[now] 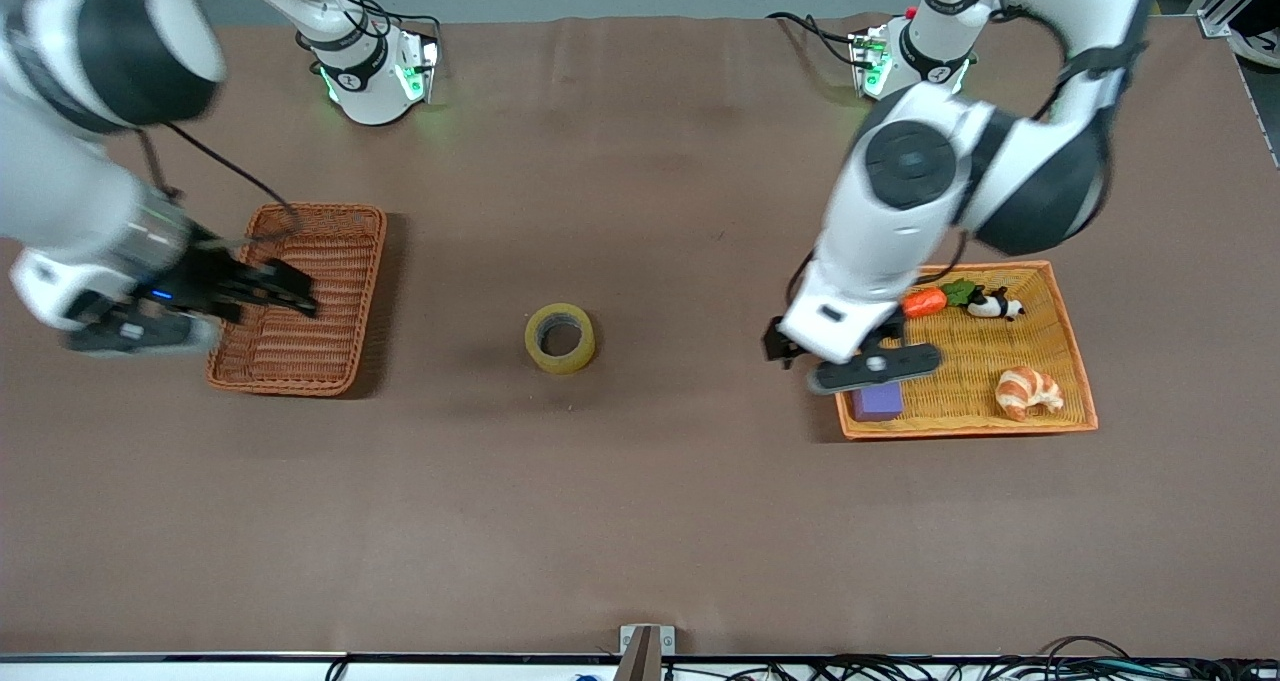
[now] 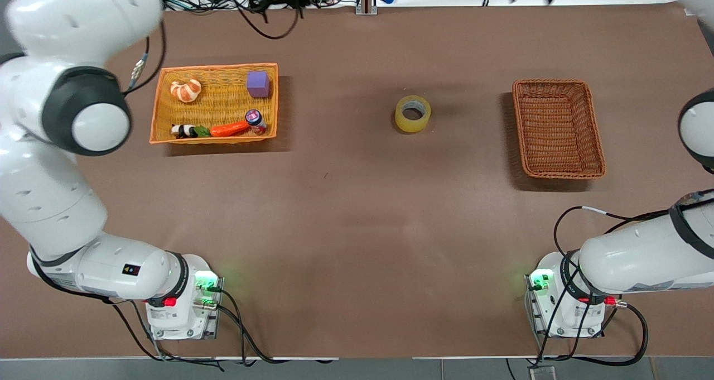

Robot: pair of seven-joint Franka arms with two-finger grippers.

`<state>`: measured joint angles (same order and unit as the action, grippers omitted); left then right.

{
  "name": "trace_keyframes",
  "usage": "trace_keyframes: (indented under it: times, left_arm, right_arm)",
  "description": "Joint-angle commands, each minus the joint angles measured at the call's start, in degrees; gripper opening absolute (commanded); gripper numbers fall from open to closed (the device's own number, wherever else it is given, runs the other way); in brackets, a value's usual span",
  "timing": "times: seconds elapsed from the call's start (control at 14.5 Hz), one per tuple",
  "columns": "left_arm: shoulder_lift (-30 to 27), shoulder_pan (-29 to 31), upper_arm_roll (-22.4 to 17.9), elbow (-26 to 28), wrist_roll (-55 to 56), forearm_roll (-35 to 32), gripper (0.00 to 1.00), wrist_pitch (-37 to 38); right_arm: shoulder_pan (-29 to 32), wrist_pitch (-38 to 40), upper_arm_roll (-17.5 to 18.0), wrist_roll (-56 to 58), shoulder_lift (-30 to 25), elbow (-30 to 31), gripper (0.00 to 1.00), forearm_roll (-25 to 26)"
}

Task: Move tape to another basket
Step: 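Set the tape on the table while the right gripper reaches toward it, then grasp the tape roll with the right gripper while the left gripper withdraws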

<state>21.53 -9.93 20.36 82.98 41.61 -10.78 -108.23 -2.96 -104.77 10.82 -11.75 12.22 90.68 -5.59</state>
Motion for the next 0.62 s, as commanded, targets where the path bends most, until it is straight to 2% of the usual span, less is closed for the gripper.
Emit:
trace_keyframes:
  times: [0.0,0.07,0.34,0.55]
  left_arm:
    - [-9.12,3.34,-0.58,8.49,-5.72,3.92,1.0,-0.84]
    - [-11.58,3.51,-1.98,10.16,-7.32,3.92,1.0,-0.84]
    - [-19.06,3.78,-8.39,14.21,-8.82,7.78,1.0,0.74]
    - [-22.05,5.18,-11.47,14.75,-22.22,10.77,1.0,3.27]
  right_arm:
    - [-2.74,-7.61,3.67,-6.51,3.49,4.75,1.0,0.66]
    - [-4.23,-9.99,4.64,-7.48,5.69,6.07,1.0,2.67]
    - [-11.52,-17.02,4.83,-14.25,14.3,6.96,1.0,10.93]
    - [-14.87,-21.51,4.74,-17.24,19.14,7.05,1.0,13.93]
